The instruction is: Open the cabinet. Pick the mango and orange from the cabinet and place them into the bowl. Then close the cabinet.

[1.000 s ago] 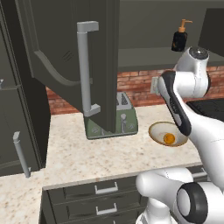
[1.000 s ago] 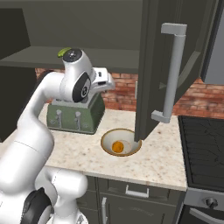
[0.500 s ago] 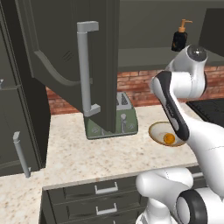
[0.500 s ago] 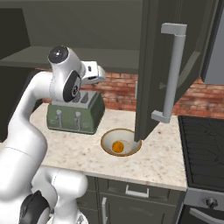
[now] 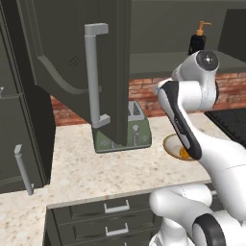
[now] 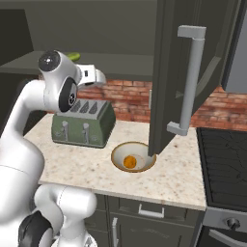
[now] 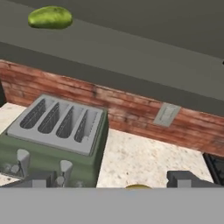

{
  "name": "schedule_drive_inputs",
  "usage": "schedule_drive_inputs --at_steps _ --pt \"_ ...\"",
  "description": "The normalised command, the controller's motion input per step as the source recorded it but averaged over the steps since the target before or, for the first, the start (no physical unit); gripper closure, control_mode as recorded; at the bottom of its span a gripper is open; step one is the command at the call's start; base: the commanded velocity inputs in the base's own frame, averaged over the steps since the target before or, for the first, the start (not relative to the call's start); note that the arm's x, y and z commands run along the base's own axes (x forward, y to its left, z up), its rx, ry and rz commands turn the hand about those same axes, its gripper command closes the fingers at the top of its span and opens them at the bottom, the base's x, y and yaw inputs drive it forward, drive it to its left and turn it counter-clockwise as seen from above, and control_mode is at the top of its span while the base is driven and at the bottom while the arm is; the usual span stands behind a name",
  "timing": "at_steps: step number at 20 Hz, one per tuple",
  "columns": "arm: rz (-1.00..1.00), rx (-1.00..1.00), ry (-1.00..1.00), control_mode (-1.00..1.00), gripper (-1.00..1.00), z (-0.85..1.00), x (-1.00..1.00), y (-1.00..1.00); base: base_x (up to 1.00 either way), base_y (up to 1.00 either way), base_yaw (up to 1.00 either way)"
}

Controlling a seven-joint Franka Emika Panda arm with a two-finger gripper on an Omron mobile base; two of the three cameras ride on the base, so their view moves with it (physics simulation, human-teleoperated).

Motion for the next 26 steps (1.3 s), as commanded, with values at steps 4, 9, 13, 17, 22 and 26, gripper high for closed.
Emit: schedule_drive_inputs --at_steps 4,9,13,17,22,26 --pt "0.0 0.03 0.0 -1.0 -1.0 0.1 0.0 0.4 0.0 0.0 0.0" --pt "0.0 0.04 0.0 -1.0 -1.0 0.11 0.0 0.38 0.0 0.0 0.0" --pt "0.0 0.04 0.0 -1.0 -1.0 0.09 0.01 0.36 0.0 0.0 0.0" --pt "0.0 0.05 0.0 -1.0 -1.0 0.09 0.05 0.35 0.0 0.0 0.0" --pt "0.0 0.06 0.0 -1.0 -1.0 0.12 0.11 0.3 0.0 0.0 0.0" --pt "0.0 0.06 0.0 -1.0 -1.0 0.16 0.12 0.28 0.0 0.0 0.0"
